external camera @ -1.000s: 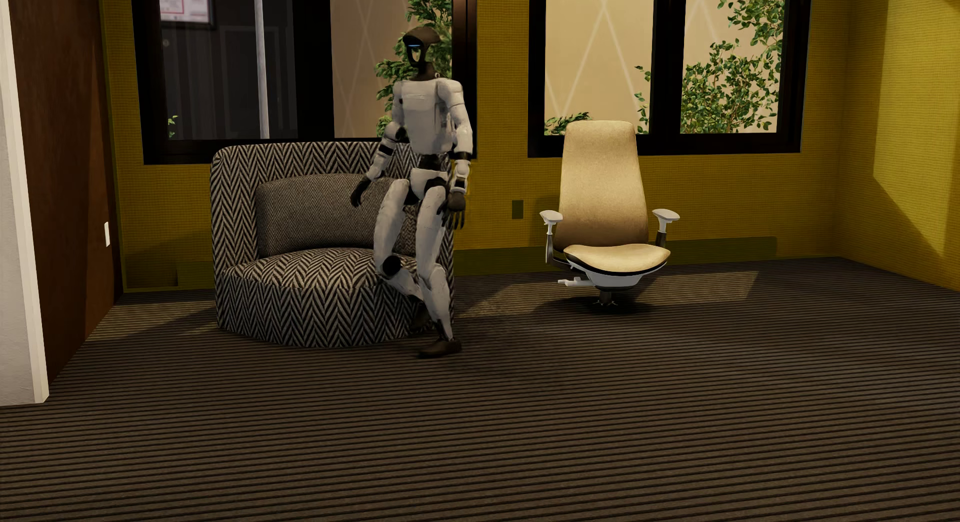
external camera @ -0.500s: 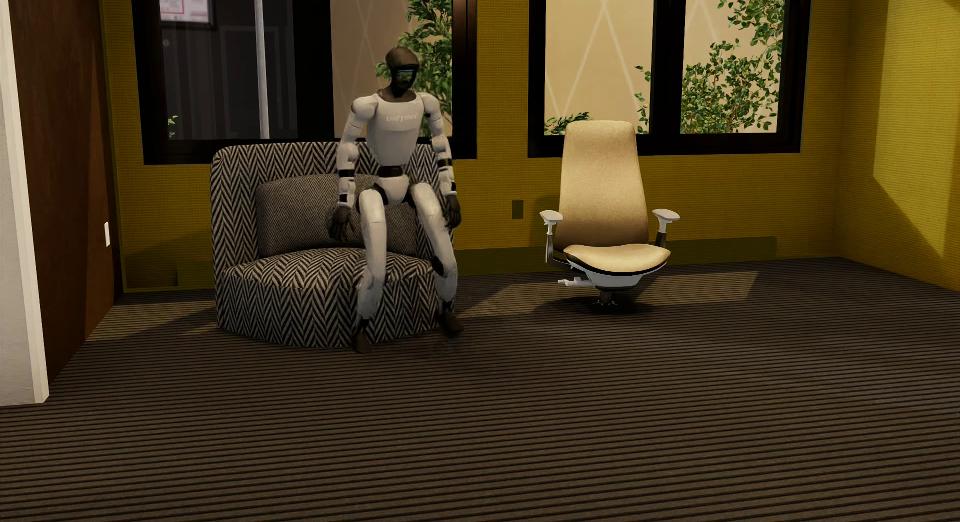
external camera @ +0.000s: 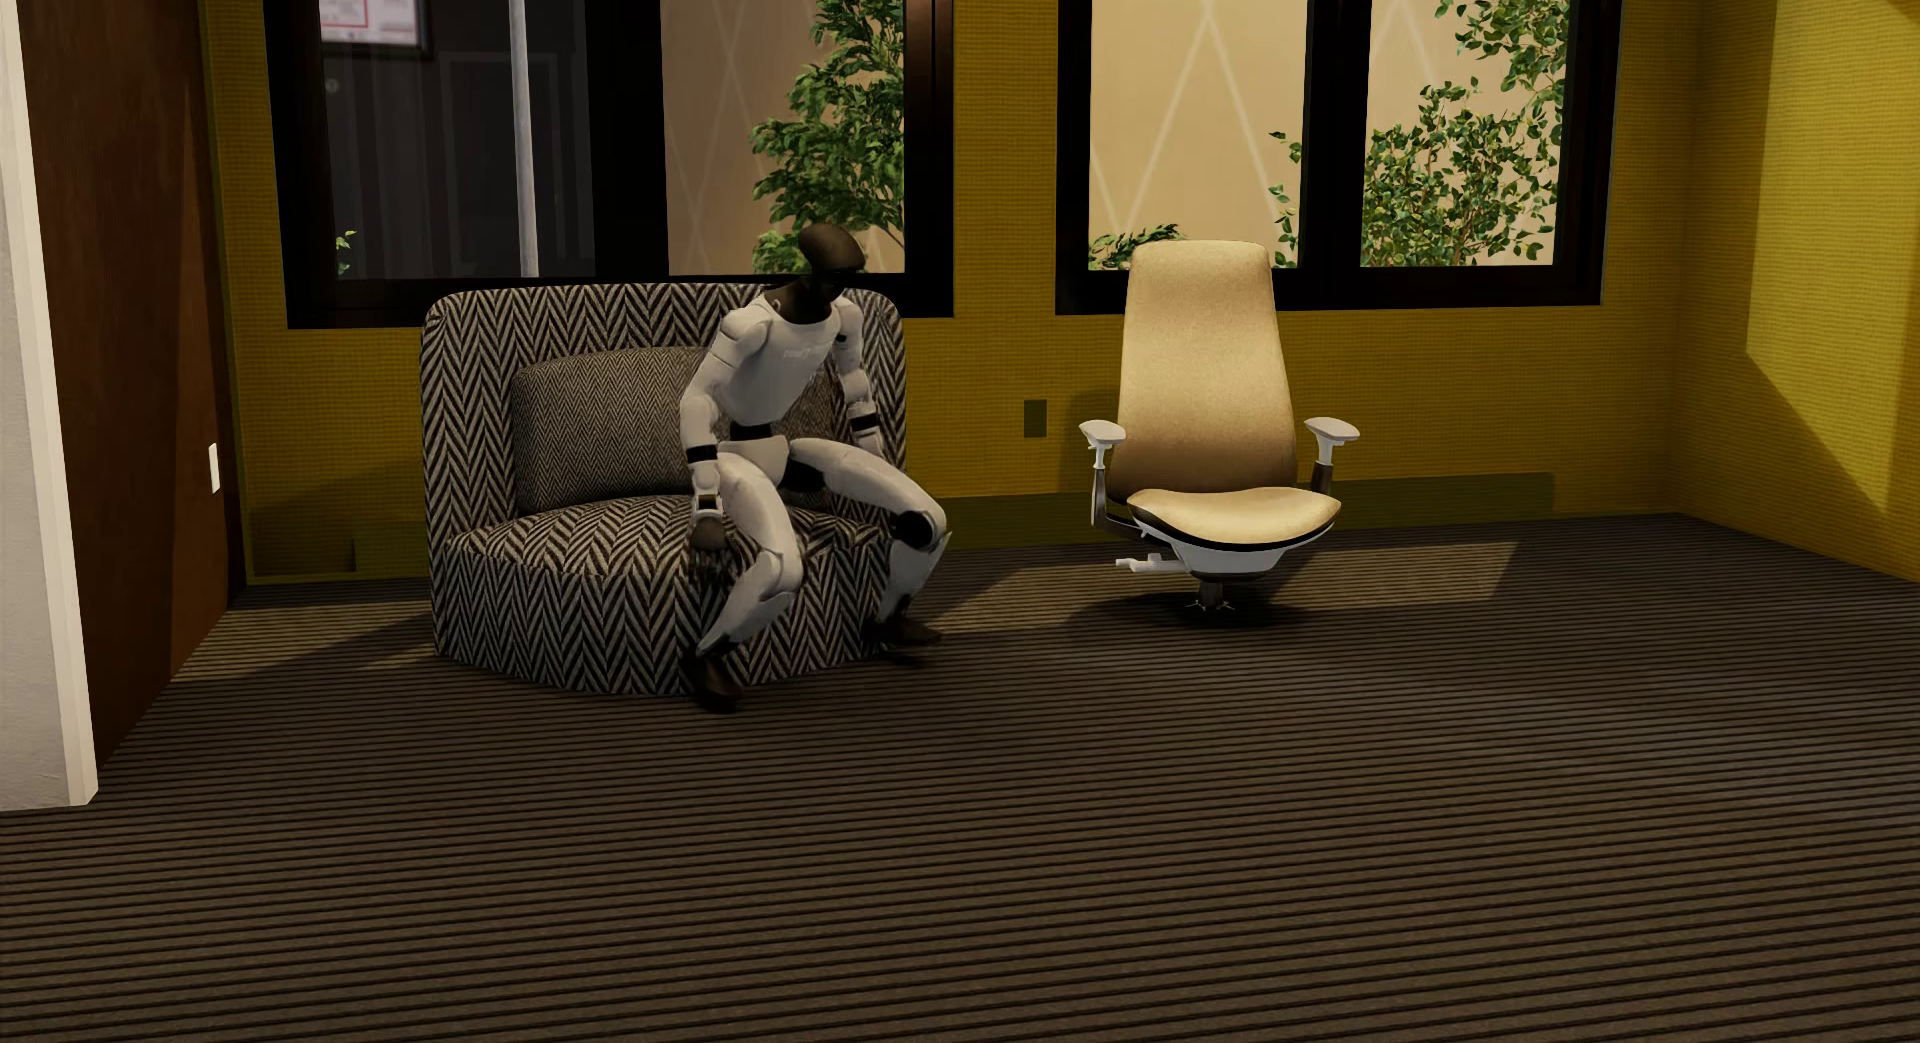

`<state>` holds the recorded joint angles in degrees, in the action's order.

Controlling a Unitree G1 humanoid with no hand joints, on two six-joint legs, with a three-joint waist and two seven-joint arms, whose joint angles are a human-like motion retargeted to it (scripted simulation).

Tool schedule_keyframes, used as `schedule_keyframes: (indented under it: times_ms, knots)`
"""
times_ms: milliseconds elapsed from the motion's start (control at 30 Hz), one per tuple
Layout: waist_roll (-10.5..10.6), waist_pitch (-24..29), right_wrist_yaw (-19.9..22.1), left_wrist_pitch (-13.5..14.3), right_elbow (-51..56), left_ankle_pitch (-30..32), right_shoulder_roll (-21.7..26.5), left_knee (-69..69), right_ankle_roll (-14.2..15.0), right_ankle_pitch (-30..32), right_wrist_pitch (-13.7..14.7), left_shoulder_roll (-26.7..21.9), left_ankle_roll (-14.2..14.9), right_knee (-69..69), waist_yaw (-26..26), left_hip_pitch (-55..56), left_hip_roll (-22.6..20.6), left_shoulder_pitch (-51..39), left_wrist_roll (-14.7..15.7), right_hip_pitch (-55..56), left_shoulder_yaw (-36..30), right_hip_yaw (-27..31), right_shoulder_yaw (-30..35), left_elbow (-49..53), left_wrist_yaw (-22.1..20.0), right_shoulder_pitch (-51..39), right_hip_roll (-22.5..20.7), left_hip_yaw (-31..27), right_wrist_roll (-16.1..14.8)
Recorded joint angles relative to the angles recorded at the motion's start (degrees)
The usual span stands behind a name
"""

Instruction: Take a seat on the dark chair

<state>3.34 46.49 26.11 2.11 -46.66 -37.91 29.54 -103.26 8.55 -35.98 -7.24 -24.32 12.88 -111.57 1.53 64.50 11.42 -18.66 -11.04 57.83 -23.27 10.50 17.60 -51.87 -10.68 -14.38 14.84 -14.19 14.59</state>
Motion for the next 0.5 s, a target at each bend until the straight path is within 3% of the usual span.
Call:
schedule_keyframes:
  times_ms: [33,100,133,200,233,267,300,333,367,400,500]
  knots:
    - [-0.1,-0.2,-0.3,0.8,-0.3,-0.1,-0.1,-0.6,-0.3,-0.4,0.3,0.6,0.7,-0.7,-0.1,-1.2,0.9,1.7,0.3,-1.0,0.2,-0.1,0.7,0.9,-0.9,0.1,-0.2,0.5,-0.3]
    - [-0.2,-0.9,-1.4,0.1,-1.7,-1.0,-0.4,-1.8,-1.1,-0.1,0.4,2.0,1.1,-1.9,-0.2,-3.9,1.9,3.8,-2.7,-3.3,2.0,0.1,2.0,-0.5,2.8,0.5,-0.7,1.0,1.0]
    - [-0.4,-1.4,-2.2,0.4,-3.8,-1.7,-1.0,-2.4,-1.5,-0.7,1.1,3.1,1.2,-2.5,-0.3,-5.3,2.2,4.7,-3.5,-4.4,1.7,0.2,3.0,-2.2,2.3,0.2,-0.8,1.5,0.8]
    - [-0.4,-1.9,-0.8,-1.0,-7.9,-3.2,-2.6,-2.2,-2.1,-1.4,-0.2,5.7,1.9,-2.9,-0.3,-8.5,3.3,5.7,-3.2,-6.8,1.2,-0.1,5.5,-6.2,0.1,0.1,-0.8,2.0,-0.6]
    - [-0.5,-2.5,-1.4,1.9,-10.9,-3.6,-3.9,-2.0,-2.4,-1.8,0.3,6.6,2.1,-2.9,-0.7,-9.3,3.8,5.9,-1.8,-7.2,1.5,-0.4,6.6,-8.1,-0.4,-0.9,-0.7,2.2,-1.2]
    - [-0.7,-3.2,-1.9,0.7,-12.2,-3.9,-4.7,-2.0,-2.4,-2.1,0.2,8.2,2.3,-3.0,-0.7,-9.7,4.1,5.4,2.1,-7.3,2.9,-0.4,6.7,-10.3,-1.5,-1.2,-0.6,2.1,-1.8]
    - [-0.7,-3.4,-1.9,-0.1,-12.7,-3.6,-5.2,-2.2,-2.7,-2.1,0.1,8.9,4.2,-2.8,-0.5,-10.2,4.8,5.5,3.4,-7.9,3.4,-0.8,6.7,-11.2,-4.0,-1.2,-0.9,2.0,-2.1]
    - [-0.9,-3.6,-2.0,-0.7,-13.3,-4.0,-6.0,-2.0,-2.6,-1.4,0.4,8.6,3.5,-2.6,-0.6,-11.1,4.9,5.6,3.2,-8.2,3.6,-1.1,6.7,-11.6,-4.8,-1.1,-0.9,2.3,-2.6]
    - [-0.9,-3.6,-0.7,-0.8,-14.3,-3.8,-6.4,-2.2,-2.7,-1.2,-1.3,8.1,3.5,-2.4,-0.5,-11.5,4.8,5.4,3.2,-8.8,3.3,-1.2,6.9,-11.7,-4.6,-1.1,-1.1,2.2,-1.9]
    - [-1.0,-3.3,-0.4,-0.2,-14.4,-3.7,-6.9,-2.2,-2.4,-1.3,-1.2,7.6,3.5,-2.6,-0.7,-12.3,4.7,5.6,3.0,-9.5,2.8,-1.2,7.1,-11.3,-4.8,-0.9,-1.4,2.2,-2.3]
    - [-0.6,-3.3,-0.8,-0.9,-15.3,-3.5,-7.5,-2.1,-3.1,-1.5,-0.3,7.1,2.9,-2.5,-1.1,-13.8,4.2,6.2,-2.0,-10.8,1.6,-0.7,7.2,-9.0,-3.4,-0.3,-2.7,2.2,-1.5]
